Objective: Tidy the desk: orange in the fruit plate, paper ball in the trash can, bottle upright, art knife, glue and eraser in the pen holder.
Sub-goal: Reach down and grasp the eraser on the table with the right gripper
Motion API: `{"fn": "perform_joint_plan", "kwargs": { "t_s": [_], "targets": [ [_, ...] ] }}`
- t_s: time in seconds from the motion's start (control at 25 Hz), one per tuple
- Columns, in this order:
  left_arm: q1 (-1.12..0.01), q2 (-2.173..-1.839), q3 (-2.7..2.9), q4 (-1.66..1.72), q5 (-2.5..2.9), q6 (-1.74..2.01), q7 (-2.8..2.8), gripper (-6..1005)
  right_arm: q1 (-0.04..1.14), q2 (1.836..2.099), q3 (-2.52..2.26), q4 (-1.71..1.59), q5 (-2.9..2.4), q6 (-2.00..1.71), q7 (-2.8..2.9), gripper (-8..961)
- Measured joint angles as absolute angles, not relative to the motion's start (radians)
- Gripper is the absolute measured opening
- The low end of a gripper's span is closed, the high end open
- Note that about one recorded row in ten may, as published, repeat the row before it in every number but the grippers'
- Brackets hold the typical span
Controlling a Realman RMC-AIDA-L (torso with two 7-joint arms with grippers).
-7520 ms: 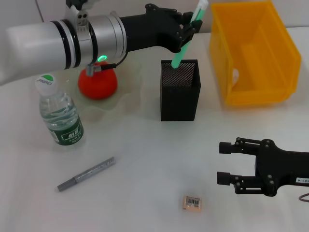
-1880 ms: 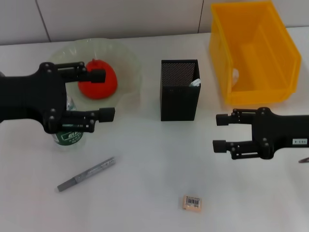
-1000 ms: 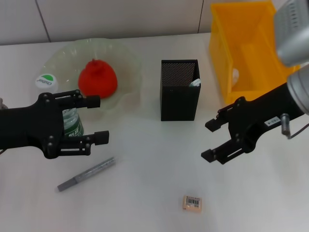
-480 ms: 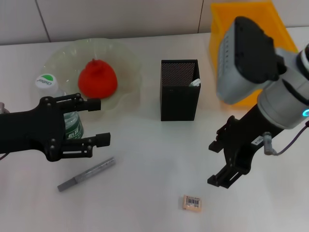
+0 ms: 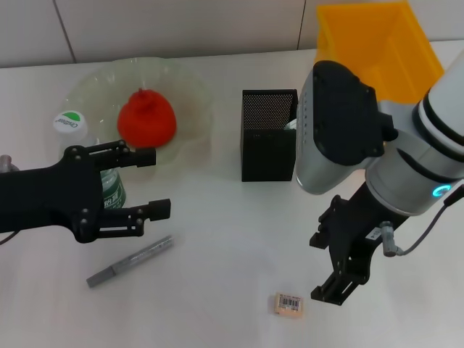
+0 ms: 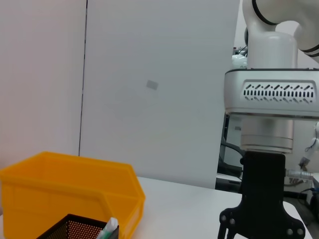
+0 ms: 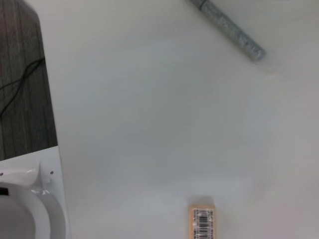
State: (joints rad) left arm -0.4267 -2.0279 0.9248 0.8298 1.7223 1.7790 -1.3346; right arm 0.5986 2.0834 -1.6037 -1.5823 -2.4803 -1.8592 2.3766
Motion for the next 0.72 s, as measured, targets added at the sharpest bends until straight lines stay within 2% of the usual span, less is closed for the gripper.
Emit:
{"fn": "perform_joint_plan", "kwargs": {
  "t_s": [0.16,0.72],
  "targets": [
    [-0.422,-2.039,0.925,0.829,1.721,1.779,-1.322,803,0.599,2.085,-1.623,-1.573,-2.480,-1.852,2.380,761],
    [-0.422,-2.045,0.925,0.828,1.724,1.778,-1.309,802,0.597,2.088,-1.735,-1.510,-2.473,-1.759,2.432,761]
  ]
}}
